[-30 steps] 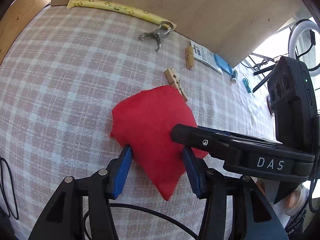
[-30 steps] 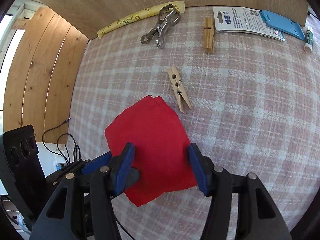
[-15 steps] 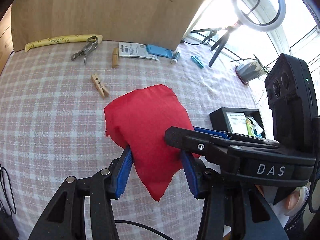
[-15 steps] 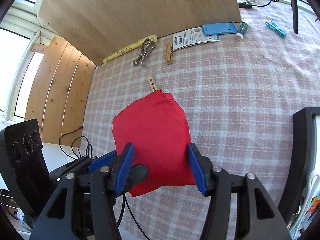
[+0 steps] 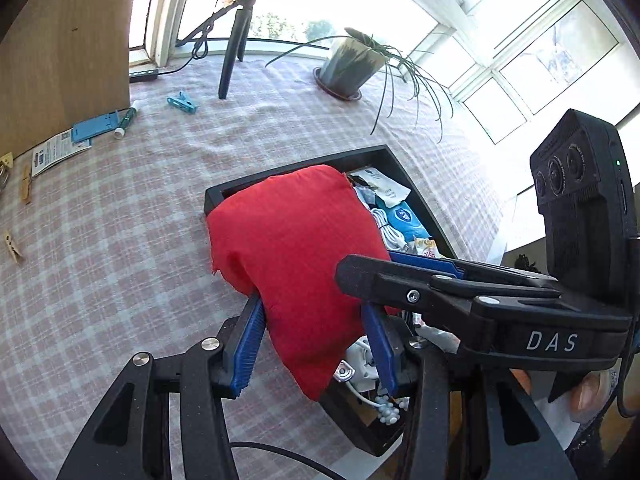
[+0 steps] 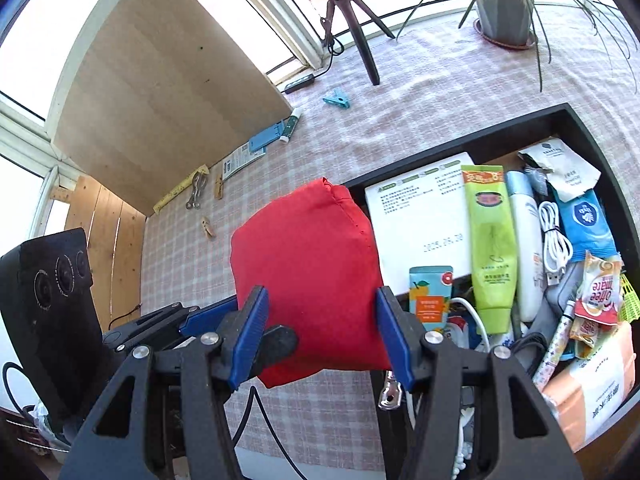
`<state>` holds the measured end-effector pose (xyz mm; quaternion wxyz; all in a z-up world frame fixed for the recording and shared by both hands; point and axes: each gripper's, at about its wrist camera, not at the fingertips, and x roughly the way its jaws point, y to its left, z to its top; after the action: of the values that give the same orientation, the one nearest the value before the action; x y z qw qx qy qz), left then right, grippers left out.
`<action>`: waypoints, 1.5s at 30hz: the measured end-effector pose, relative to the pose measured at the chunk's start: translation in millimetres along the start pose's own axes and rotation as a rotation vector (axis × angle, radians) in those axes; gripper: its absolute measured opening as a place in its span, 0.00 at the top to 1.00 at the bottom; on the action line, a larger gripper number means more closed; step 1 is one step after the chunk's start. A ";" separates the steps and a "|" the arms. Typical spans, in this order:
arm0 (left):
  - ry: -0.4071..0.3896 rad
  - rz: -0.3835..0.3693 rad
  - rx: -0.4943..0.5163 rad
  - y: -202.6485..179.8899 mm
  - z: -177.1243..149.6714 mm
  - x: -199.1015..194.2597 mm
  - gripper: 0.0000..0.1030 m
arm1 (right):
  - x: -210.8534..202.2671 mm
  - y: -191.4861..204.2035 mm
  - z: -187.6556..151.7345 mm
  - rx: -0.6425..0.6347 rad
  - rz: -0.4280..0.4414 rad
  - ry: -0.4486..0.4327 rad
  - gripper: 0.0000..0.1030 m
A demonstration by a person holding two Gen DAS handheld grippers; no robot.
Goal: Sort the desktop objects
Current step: 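Carry the red pouch over the black tray and open both tools to release it, then grasp the silver metal clip with the left tool while the right tool grasps a wooden clothespin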
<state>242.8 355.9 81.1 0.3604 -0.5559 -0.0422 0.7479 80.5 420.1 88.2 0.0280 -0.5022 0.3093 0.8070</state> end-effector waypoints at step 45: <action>-0.046 0.414 -0.163 173.0 48.0 -55.4 0.56 | 55.1 108.9 75.4 -0.224 -0.081 -0.043 0.47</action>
<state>123.1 212.2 63.3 0.1521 -0.5629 0.0043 0.8124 -45.3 357.3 116.8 0.0108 -0.4968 0.1958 0.8454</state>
